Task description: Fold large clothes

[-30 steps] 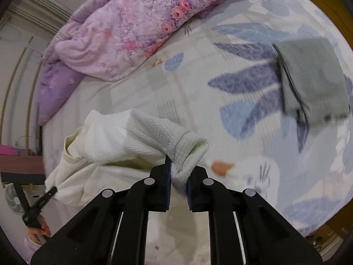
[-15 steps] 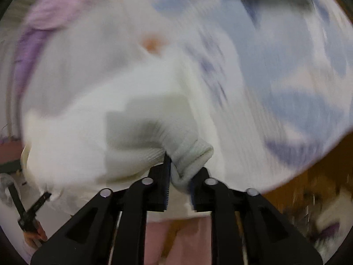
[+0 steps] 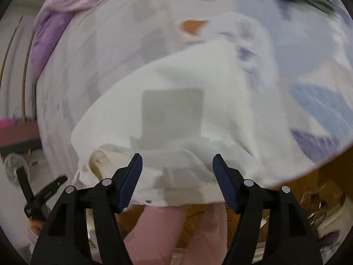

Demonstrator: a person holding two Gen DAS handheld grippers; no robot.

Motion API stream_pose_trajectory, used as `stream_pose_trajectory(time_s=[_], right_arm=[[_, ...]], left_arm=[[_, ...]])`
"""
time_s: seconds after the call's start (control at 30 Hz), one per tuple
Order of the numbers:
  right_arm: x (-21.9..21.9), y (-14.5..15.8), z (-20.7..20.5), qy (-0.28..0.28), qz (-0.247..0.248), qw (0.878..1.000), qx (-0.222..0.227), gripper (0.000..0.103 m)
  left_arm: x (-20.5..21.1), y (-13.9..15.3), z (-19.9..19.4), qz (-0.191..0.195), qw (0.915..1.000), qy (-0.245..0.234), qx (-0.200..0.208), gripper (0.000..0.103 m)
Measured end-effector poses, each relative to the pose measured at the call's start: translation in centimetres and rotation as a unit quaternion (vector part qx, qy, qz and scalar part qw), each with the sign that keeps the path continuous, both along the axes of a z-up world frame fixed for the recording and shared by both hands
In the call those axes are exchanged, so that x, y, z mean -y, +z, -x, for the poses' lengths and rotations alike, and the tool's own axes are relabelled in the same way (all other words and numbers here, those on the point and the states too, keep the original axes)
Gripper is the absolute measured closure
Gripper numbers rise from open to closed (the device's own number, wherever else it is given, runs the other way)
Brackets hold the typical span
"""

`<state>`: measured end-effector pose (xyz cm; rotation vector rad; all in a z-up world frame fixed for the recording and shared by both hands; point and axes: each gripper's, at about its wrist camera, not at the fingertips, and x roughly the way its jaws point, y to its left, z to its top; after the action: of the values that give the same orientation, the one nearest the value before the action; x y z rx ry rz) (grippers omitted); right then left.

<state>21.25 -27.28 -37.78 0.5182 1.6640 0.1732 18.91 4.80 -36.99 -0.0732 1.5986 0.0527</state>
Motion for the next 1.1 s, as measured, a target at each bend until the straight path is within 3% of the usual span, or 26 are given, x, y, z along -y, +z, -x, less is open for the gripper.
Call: stream_pose_trajectory(time_s=[0.1, 0.17, 0.23, 0.37, 0.43, 0.53, 0.6, 0.7, 0.8, 0.87, 0.93, 0.97, 1.1], right_arm=[[-3.6, -3.2, -2.8, 0.019, -0.042, 0.999, -0.027, 0.049], [-5.9, -6.5, -3.2, 0.025, -0.077, 0.993, -0.082, 0.049], [-6.9, -9.4, -2.0, 0.034, -0.053, 0.990, -0.130, 0.051], [-6.0, -10.2, 3.6, 0.019, -0.072, 0.985, -0.155, 0.054], [-5.0, -10.4, 6.8, 0.028, -0.047, 0.983, -0.174, 0.056], [-3.7, -10.7, 10.1, 0.033, -0.023, 0.978, -0.207, 0.059], [-2.7, -10.2, 11.4, 0.040, -0.002, 0.976, -0.212, 0.057], [-1.8, -8.5, 11.2, 0.048, 0.015, 0.981, -0.185, 0.057], [-0.4, -5.9, 8.7, 0.033, 0.039, 0.992, -0.117, 0.057], [0.8, -4.7, 6.5, 0.011, 0.052, 0.996, -0.077, 0.057], [2.2, -5.1, 4.4, -0.020, 0.058, 0.996, -0.059, 0.057], [2.9, -5.7, 3.6, -0.035, 0.058, 0.996, -0.059, 0.057], [3.5, -8.4, 3.3, -0.032, 0.069, 0.993, -0.089, 0.059]], left_arm=[[1.5, -2.9, -2.4, 0.032, 0.9995, -0.008, 0.003, 0.059], [2.7, -5.7, -3.3, 0.035, 0.9987, -0.012, -0.035, 0.066], [3.6, -7.7, -2.4, 0.035, 0.9971, -0.016, -0.066, 0.068], [4.5, -8.3, 3.3, 0.037, 0.9956, -0.019, -0.083, 0.068], [4.1, -9.1, 6.5, 0.046, 0.9927, -0.003, -0.112, 0.067], [3.9, -11.3, 11.1, 0.010, 0.9846, -0.010, -0.174, 0.067], [3.4, -11.6, 12.6, 0.011, 0.9814, 0.004, -0.192, 0.067], [2.3, -9.6, 12.3, 0.020, 0.9871, 0.018, -0.158, 0.067], [0.7, -7.0, 10.2, 0.003, 0.9951, 0.028, -0.095, 0.067], [-0.7, -5.7, 8.5, -0.031, 0.9975, 0.045, -0.044, 0.067], [-1.9, -5.2, 6.9, -0.096, 0.9936, 0.059, -0.006, 0.067], [-2.7, -5.5, 6.2, -0.108, 0.9916, 0.072, 0.000, 0.067], [-5.1, -9.7, 5.8, -0.057, 0.9902, 0.115, -0.056, 0.067]])
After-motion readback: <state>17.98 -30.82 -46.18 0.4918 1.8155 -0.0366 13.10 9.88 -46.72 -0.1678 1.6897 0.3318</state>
